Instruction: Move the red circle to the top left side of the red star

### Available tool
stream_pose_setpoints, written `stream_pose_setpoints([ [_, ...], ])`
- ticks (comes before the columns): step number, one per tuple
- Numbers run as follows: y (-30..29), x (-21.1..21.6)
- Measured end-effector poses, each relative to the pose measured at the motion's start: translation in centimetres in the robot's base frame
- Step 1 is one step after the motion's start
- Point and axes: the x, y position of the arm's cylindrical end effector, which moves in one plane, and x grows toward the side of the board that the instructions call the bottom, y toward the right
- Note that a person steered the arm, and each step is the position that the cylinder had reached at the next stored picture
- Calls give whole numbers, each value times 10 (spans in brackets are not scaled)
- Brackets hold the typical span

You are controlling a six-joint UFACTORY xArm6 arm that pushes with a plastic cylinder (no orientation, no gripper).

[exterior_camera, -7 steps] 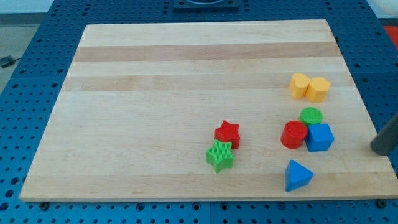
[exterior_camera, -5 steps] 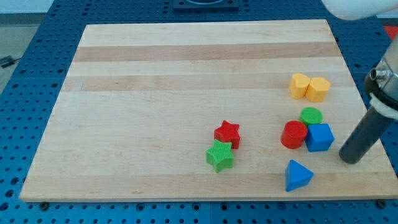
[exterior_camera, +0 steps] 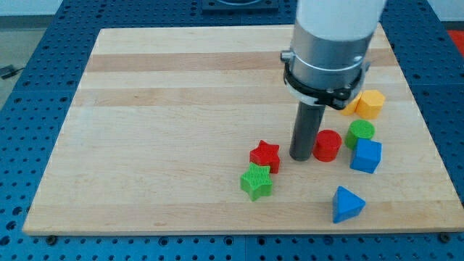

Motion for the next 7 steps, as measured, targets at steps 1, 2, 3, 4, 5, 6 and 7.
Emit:
stream_pose_setpoints([
  [1,4,26],
  [2,23,48],
  [3,40,48],
  [4,52,39],
  [5,54,20],
  [6,55,9],
  [7,71,17],
])
